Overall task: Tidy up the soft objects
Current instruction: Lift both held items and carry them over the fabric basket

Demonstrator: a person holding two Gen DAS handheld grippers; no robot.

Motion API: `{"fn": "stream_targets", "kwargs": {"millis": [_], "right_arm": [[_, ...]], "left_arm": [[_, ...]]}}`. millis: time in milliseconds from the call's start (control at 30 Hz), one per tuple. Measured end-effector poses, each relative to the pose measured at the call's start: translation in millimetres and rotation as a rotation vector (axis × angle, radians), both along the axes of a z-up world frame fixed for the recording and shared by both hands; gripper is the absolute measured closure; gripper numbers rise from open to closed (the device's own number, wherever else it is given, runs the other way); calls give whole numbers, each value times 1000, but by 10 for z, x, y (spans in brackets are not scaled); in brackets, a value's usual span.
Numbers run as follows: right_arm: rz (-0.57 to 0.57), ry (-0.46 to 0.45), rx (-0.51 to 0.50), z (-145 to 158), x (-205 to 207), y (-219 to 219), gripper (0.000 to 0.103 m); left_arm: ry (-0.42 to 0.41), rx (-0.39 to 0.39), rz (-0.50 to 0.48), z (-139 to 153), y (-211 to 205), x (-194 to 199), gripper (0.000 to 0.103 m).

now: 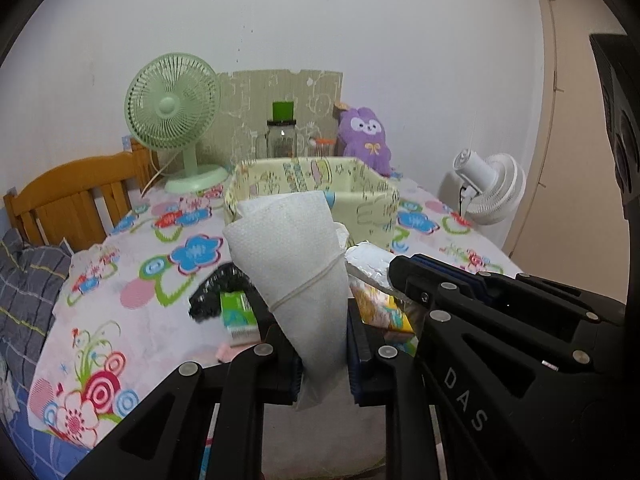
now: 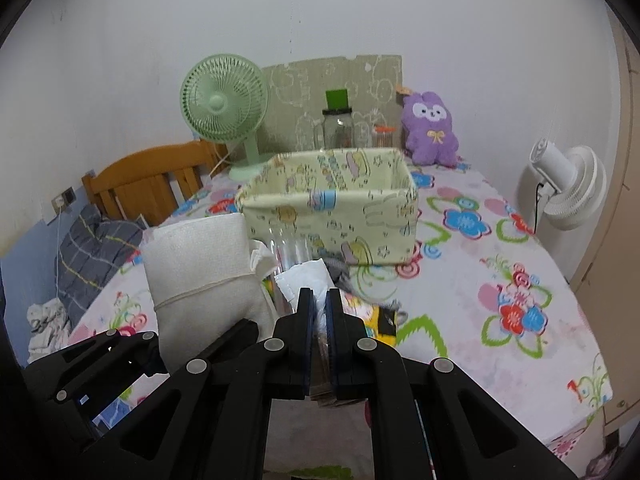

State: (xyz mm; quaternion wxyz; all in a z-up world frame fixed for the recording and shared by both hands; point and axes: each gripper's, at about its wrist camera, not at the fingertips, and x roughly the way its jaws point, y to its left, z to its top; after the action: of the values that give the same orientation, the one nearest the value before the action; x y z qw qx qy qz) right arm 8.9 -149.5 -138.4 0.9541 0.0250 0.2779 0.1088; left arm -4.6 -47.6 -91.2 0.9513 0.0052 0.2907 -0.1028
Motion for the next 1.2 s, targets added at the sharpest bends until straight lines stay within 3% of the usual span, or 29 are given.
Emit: {"fn": "stream_targets", "kwargs": {"millis": [500,1200], "right_arm": [[-37,-64,1,464,41,-19,94],[-51,-104,0,715,502,-95,94]], "left_arm": [[-65,-1,-1,402,14,102,87],[-101,13,9,626,-66,564,87]]}}
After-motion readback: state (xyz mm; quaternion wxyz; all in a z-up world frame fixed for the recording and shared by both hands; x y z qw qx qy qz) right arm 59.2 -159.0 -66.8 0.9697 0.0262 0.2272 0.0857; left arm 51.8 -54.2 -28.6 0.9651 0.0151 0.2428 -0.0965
